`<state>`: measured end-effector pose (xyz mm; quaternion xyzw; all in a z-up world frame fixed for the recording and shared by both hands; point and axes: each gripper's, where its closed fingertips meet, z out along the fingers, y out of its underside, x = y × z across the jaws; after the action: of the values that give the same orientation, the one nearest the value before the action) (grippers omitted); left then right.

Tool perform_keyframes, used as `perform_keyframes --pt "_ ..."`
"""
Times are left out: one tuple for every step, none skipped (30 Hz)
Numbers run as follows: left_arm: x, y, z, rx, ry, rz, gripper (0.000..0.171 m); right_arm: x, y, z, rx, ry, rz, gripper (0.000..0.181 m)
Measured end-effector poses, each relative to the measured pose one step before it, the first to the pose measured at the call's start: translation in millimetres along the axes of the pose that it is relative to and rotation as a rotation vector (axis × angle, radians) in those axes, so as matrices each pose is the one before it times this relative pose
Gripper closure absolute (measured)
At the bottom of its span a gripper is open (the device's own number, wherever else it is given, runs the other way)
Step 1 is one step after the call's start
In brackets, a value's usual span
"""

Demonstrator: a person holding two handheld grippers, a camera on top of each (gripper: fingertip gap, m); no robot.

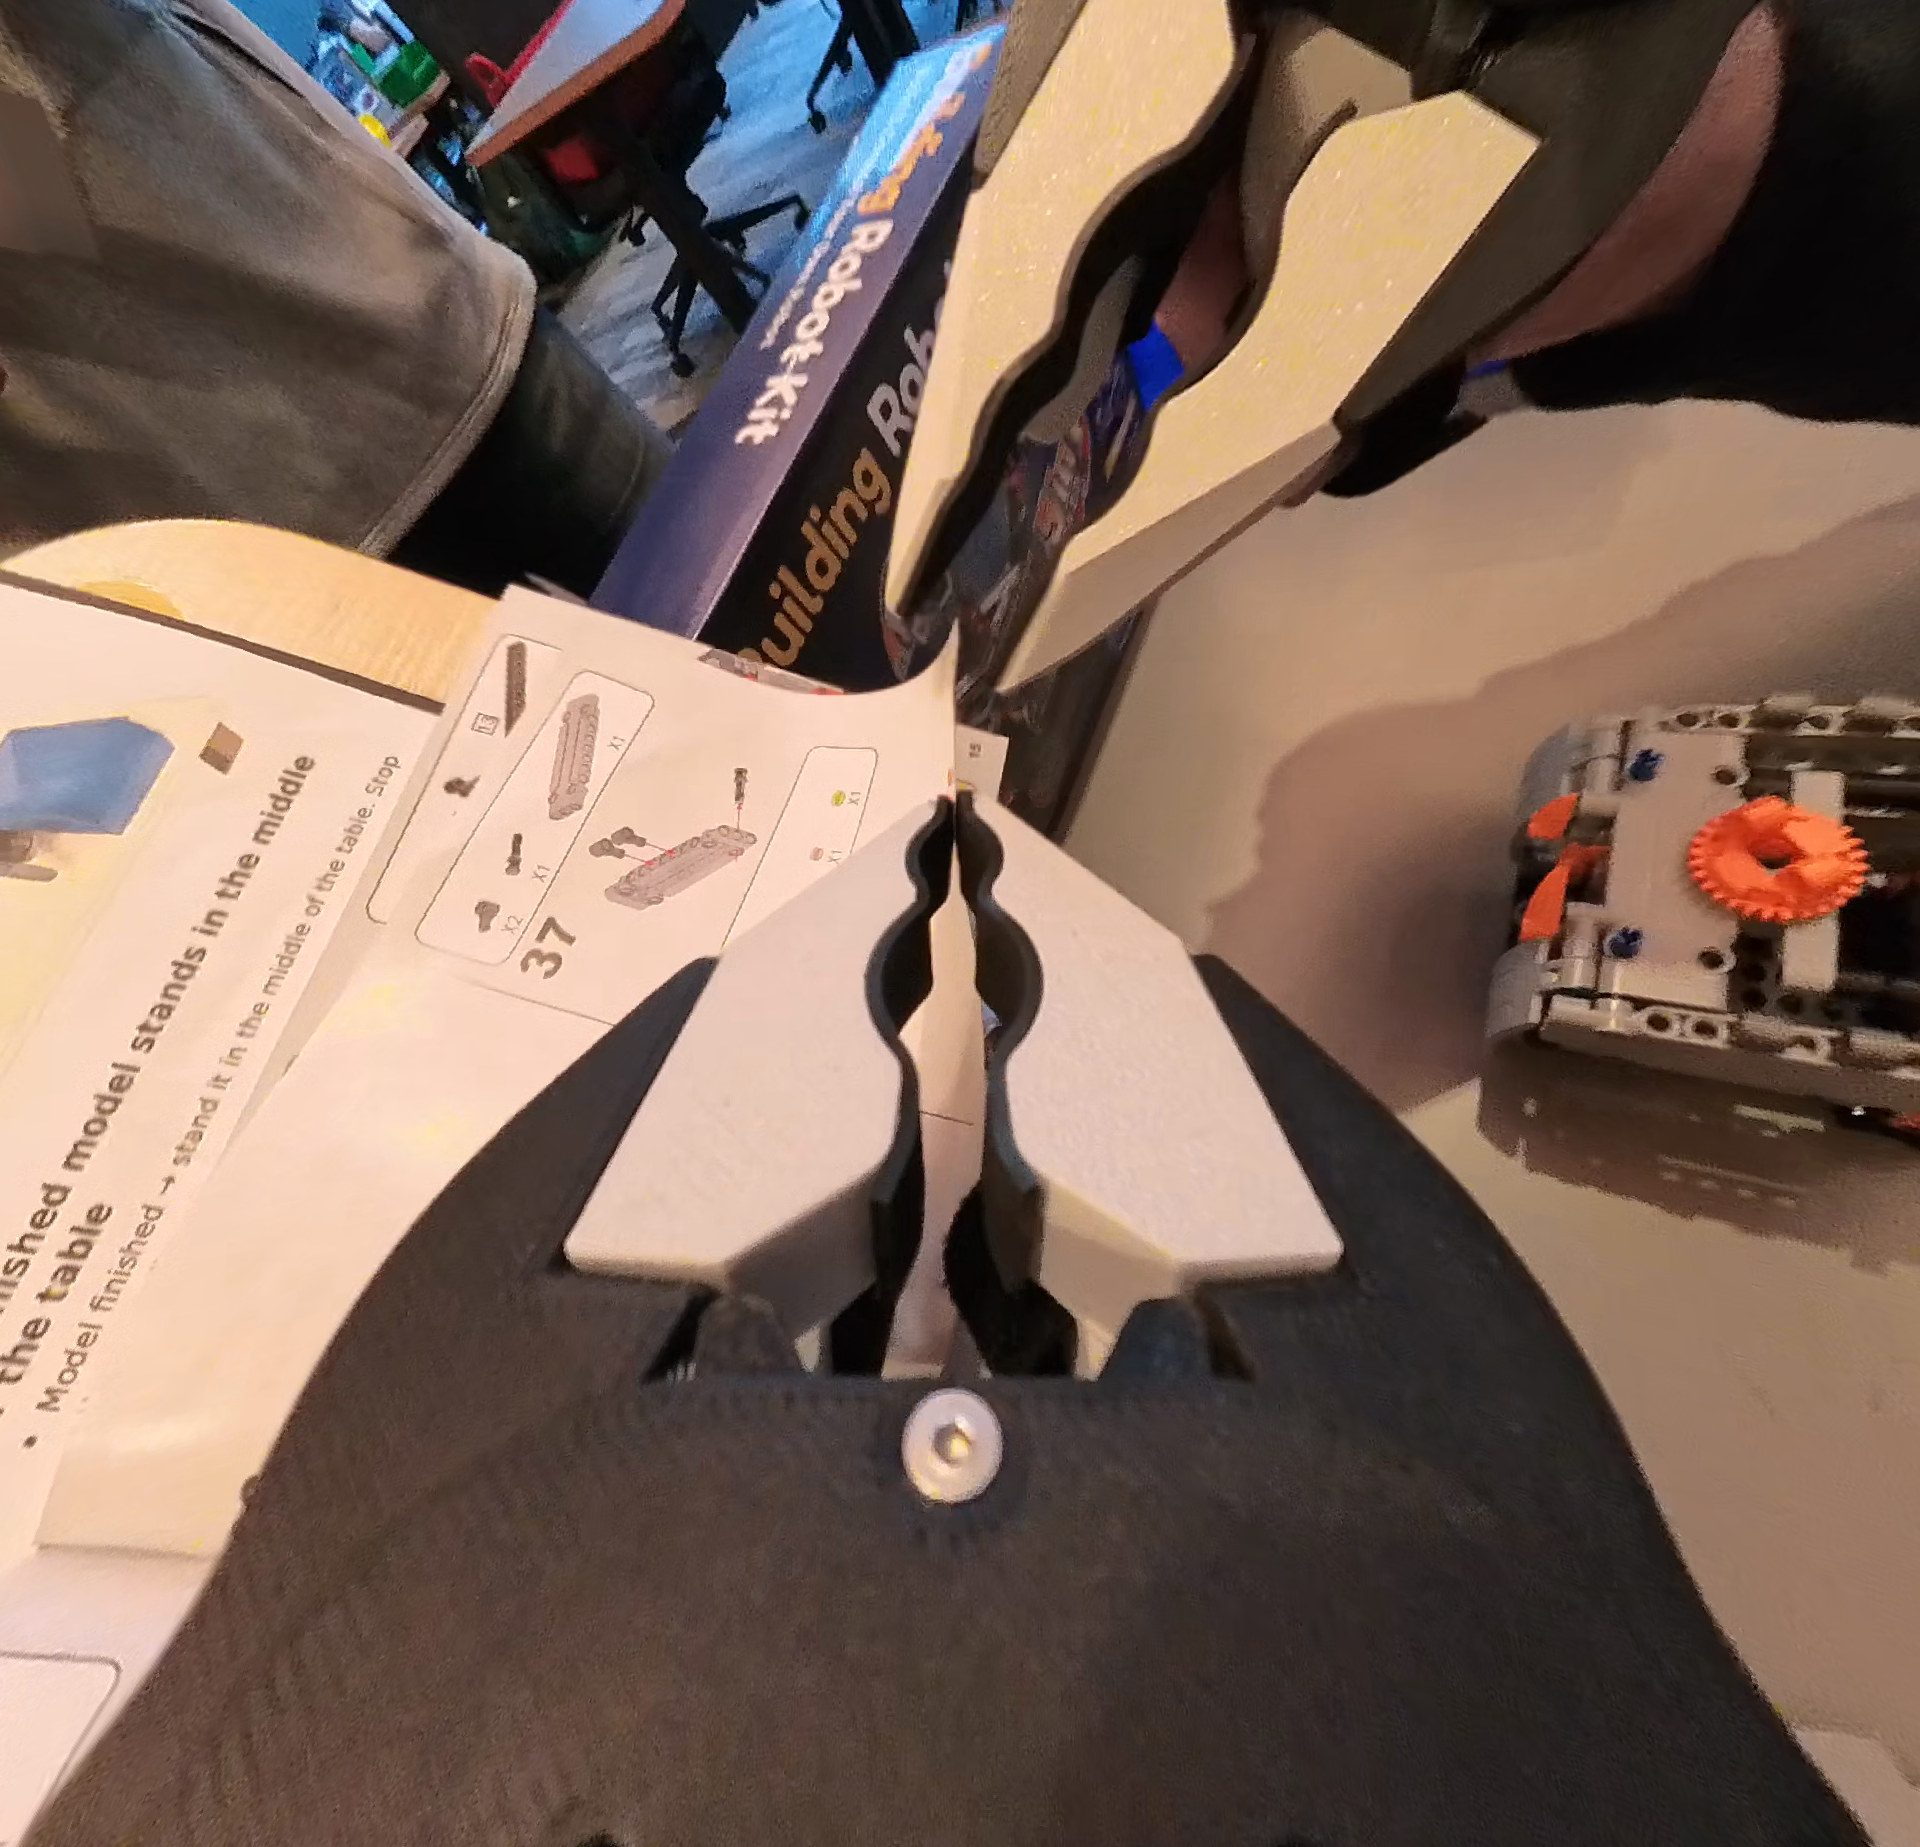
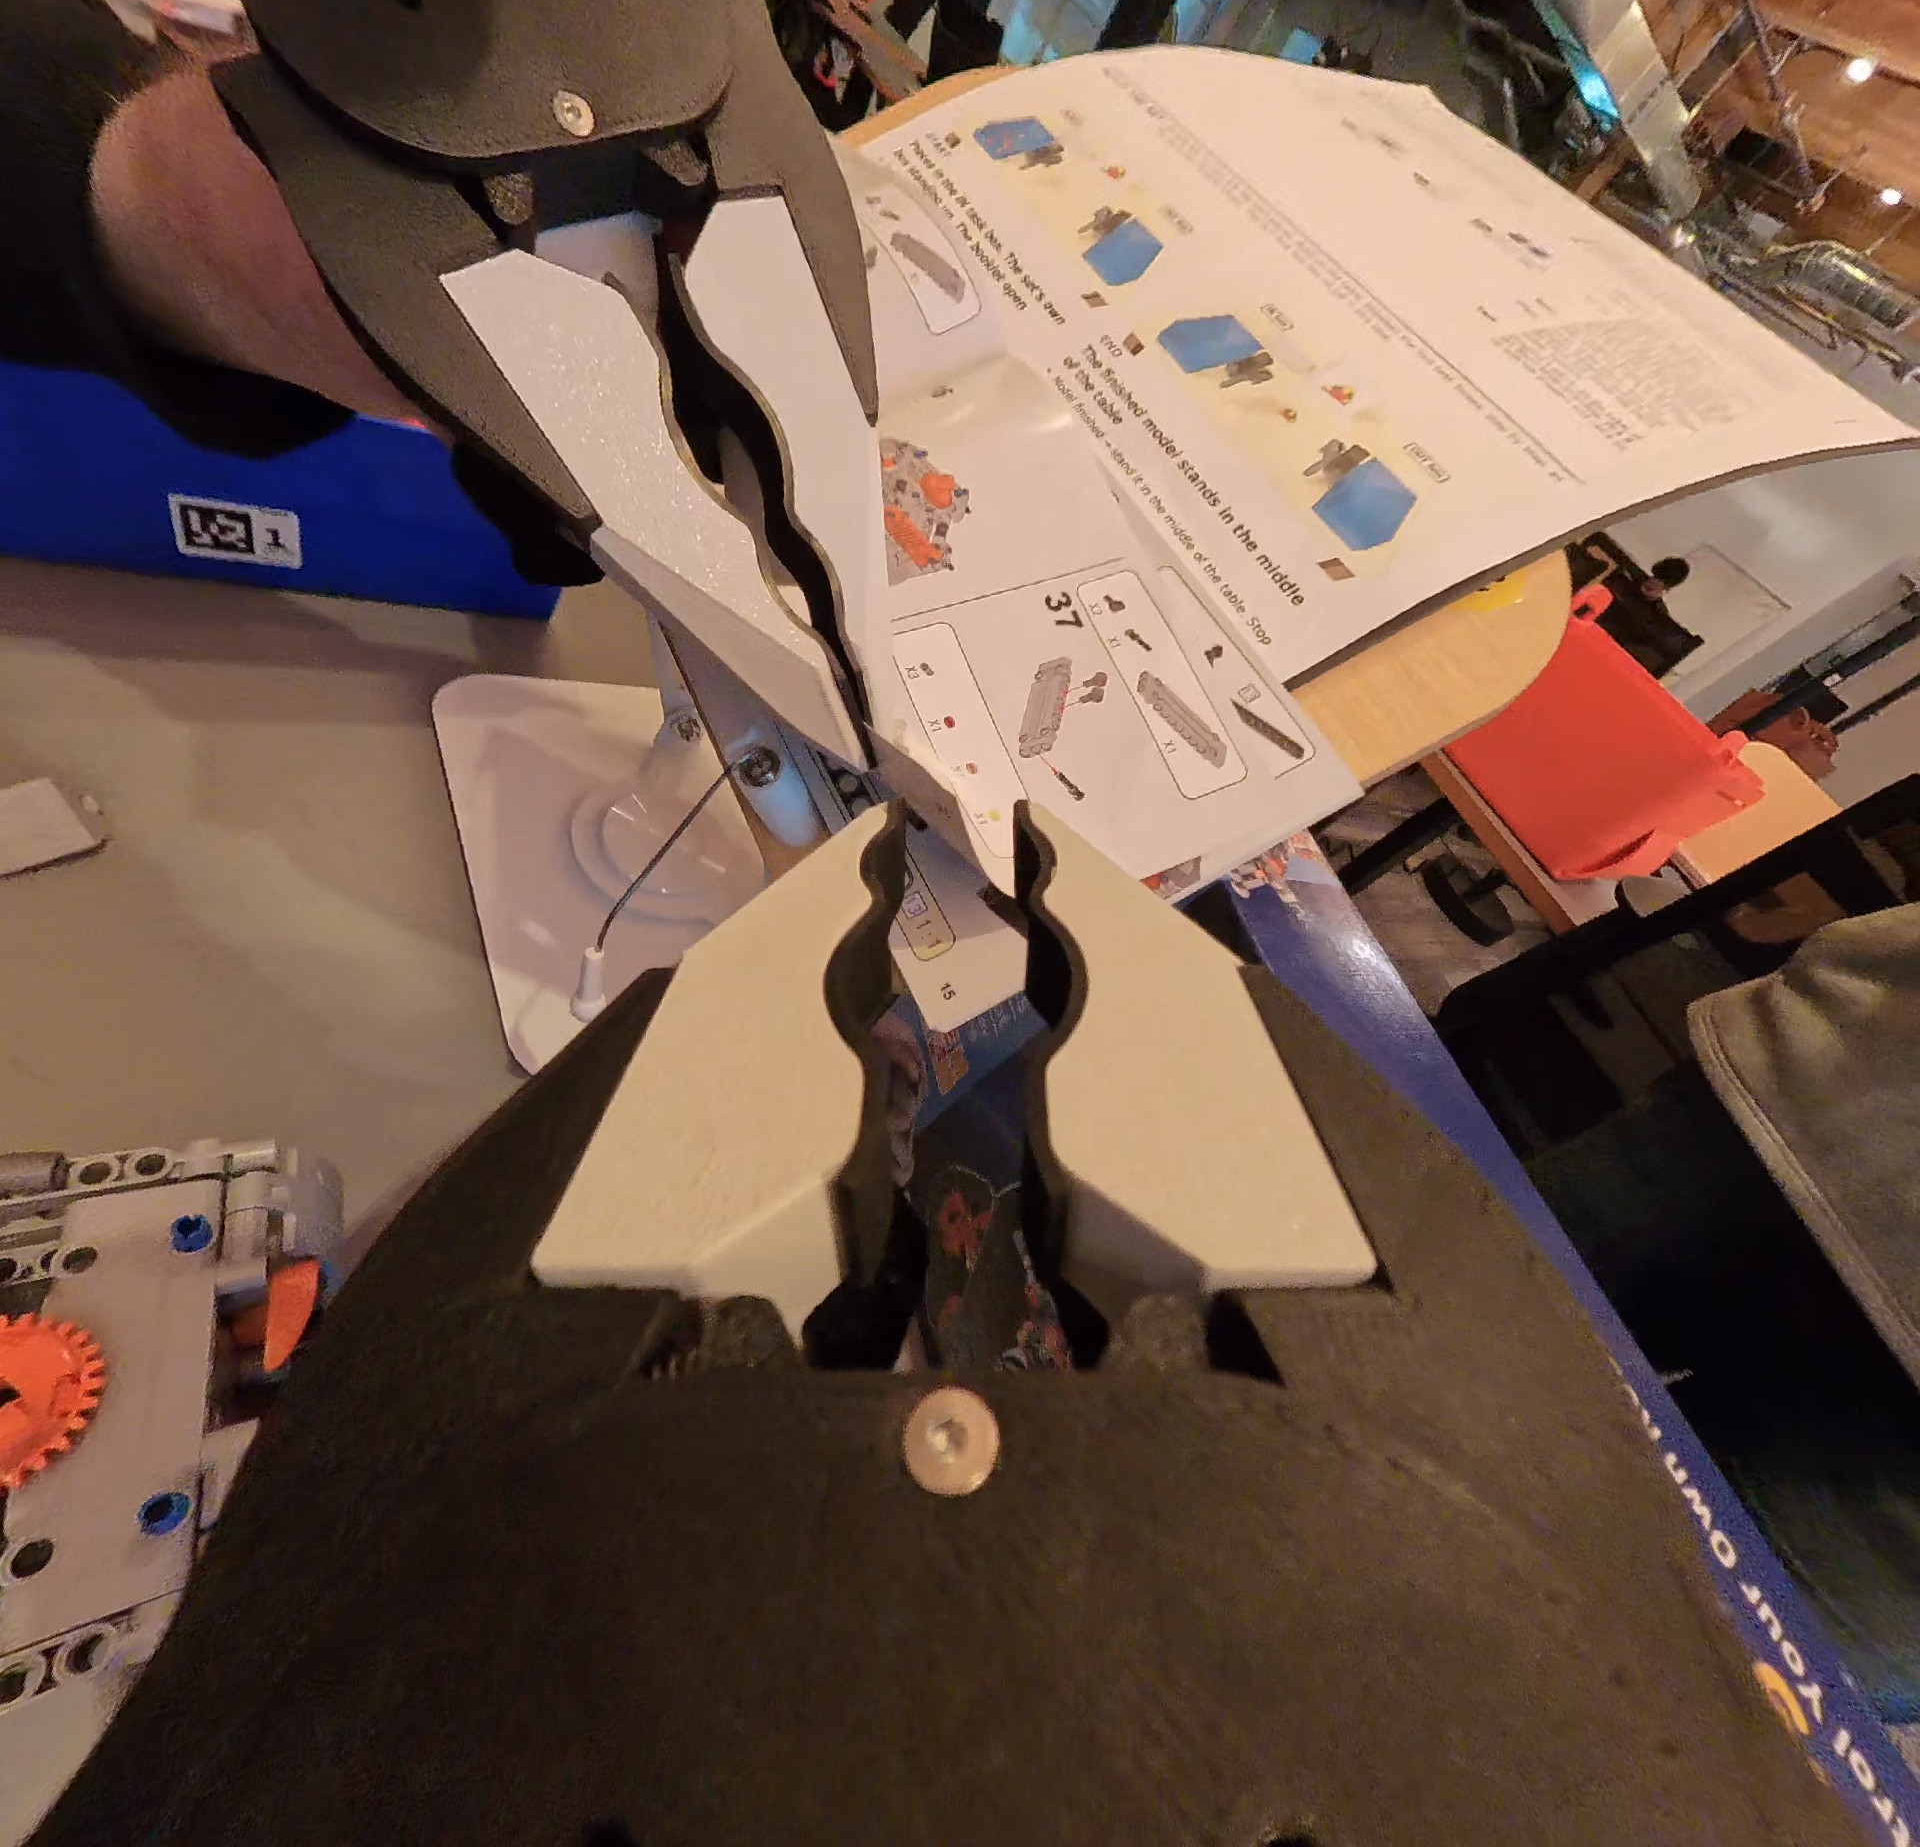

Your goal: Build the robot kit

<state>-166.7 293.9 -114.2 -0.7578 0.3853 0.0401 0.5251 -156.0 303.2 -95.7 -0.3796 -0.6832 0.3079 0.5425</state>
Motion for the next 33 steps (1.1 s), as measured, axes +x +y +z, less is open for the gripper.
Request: perform_keyframes --pt "1.08 -1.99 -2.46 0.01627 0.0134 -0.0148 0.171 0.29 -1.98 -1.63 0.012 -0.0034 0.0063 0.163" --pt "1.41 -1.26 -1.9 0.01058 0.0142 -0.0121 0.171 0.33 -0.61 -0.78 0.0012 -0.0031 0.0077 0.163" --pt "-0.01 -1.84 -2.18 0.01713 0.0002 -0.0053 0.171 -0.22 0.02 -0.07 -0.0051 -0.0012 0.0001 0.164" --pt "0.15 -1.51 -1.9 0.01428 0.0012 -0.0055 0.171 -0.92 -0.19 0.42 -0.0044 0.0023 -0.0117 0.168" --pt "0.84 -0.56 -1.05 0.00599 0.0074 -0.0082 0.171 -0.71 0.04 0.8 -0.0047 0.0085 -0.0193 0.17" --pt "0.94 -1.09 -1.14 0.00895 0.0068 -0.0037 0.171 -1.32 0.66 1.18 -0.0083 0.0021 -0.0128 0.173" --pt "0.8 -1.48 -1.33 0.01205 0.0056 0.0002 0.171 -1.37 -0.27 0.92 -0.0013 -0.0015 -0.0031 0.176" --pt "0.62 0.25 -0.81 0.00114 0.0086 -0.0055 0.171 -0.43 -1.04 0.28 0.0059 0.0031 -0.0011 0.178" --pt "1.14 0.79 -0.61 -0.00256 0.0146 -0.0088 0.171 -0.83 -0.13 0.29 -0.0018 -0.0027 -0.0018 0.181" --pt "0.64 0.11 -1.14 0.00158 0.0109 -0.0048 0.171 -0.95 -0.25 0.16 -0.0039 -0.0007 -0.0077 0.181" --pt "0.58 -0.79 -1.25 0.00609 0.0079 -0.0028 0.17 -0.28 -1.92 -0.4 0.0044 0.0063 -0.0124 0.181" --pt "0.49 -1.09 -0.95 0.00372 0.0059 -0.0041 0.166 -1.51 -2.65 -0.38 0.006 -0.0013 -0.01 0.181" --pt "0.98 -1.01 -0.49 -0.00073 0.0052 0.0007 0.163 -1.82 -2.19 0.01 0.0005 -0.0041 -0.0099 0.181" --pt "-0.62 -1.1 -0.35 -0.00218 -0.0097 0.0108 0.162 -0.85 -1.86 -0.1 -0.0028 0.0037 -0.0118 0.181" --pt "-0.13 -1.09 -0.23 -0.00313 -0.0092 0.0157 0.164 -0.81 -2.03 -0.25 -0.0006 0.0035 -0.0107 0.181" --pt "0.87 -0.55 0.14 -0.00607 -0.0014 0.0106 0.168 -1.1 -2.16 -0.25 0.0011 0.001 -0.0073 0.181" --pt "-0.13 -1.09 -0.68 -0.00071 -0.0104 0.0103 0.171 0.29 -2.22 -0.35 0.004 0.0089 -0.0059 0.181" --pt "-1.01 -1.67 -1.51 0.0062 -0.0147 0.0102 0.171 0.91 -2.71 -0.49 0.0091 0.0097 0.0009 0.18" --pt "0.59 -1.26 -1.66 0.00355 0.0033 -0.0062 0.171 0.06 -2.62 -0.5 0.0089 -0.0002 0.0088 0.179" --pt "0.49 -1.57 -1.97 0.00794 0.0068 -0.0151 0.171 0.57 -2.35 -0.67 0.0083 0.0037 0.0051 0.177" --pt "-0.79 -2.98 -3.12 0.02013 -0.005 -0.0061 0.171 1.79 -1.77 -0.5 0.005 0.0138 -0.0027 0.173" --pt "-0.38 -2.1 -2.84 0.01441 -0.0045 -0.0034 0.171 0.31 -1.1 -0.27 0.0013 0.0055 -0.005 0.172" --pt "1.4 -0.51 -1.87 0.0031 0.007 -0.0055 0.171 -1.65 -1.03 -0.14 0.0013 -0.007 -0.0045 0.176" --pt "1.43 -0.5 -1.76 0.00374 0.0033 -0.0025 0.171 -1.69 -1.51 0.1 0.0045 -0.0054 -0.0038 0.177" --pt "1.22 -0.43 -2.02 0.00703 -0.0026 0.0075 0.171 -1.36 -1.75 0.19 0.0048 -0.0037 -0.0013 0.178" --pt "2.54 0.61 -1.71 0.00285 0.0076 0.0081 0.171 -1.94 -1.25 0.46 -0.0015 -0.0061 -0.0043 0.18" --pt "1.73 1.45 -1.7 -0.00078 0.0071 0.0019 0.171 -2.08 -0.88 0.43 -0.0054 -0.0028 -0.0136 0.179" --pt "0.56 0.45 -2.22 0.0053 0.0017 -0.0005 0.171 -1.48 -2.04 0.14 0.0019 0.0025 -0.014 0.179" --pt "0.81 -0.69 -2.7 0.01099 0.0021 -0.0001 0.171 -1.84 -2.99 -0.13 0.0085 -0.0031 -0.0069 0.177" --pt "1.3 0.0 -2.23 0.00346 0.0031 -0.0002 0.171 -1.71 -2.29 -0.16 0.0046 -0.0063 -0.0022 0.178" --pt "2.33 0.71 -1.59 -0.00364 0.0065 0.004 0.171 -1.75 -1.78 -0.11 0.0018 -0.0067 -0.0037 0.179" --pt "2.28 0.33 -1.34 -0.00154 0.0037 0.0079 0.171 -1.7 -1.46 -0.06 0.0001 -0.0052 -0.0062 0.179" --pt "2.4 0.24 -1.2 -0.00079 0.004 0.0084 0.168 -0.99 -1.34 -0.24 0.001 0.0001 -0.009 0.181"
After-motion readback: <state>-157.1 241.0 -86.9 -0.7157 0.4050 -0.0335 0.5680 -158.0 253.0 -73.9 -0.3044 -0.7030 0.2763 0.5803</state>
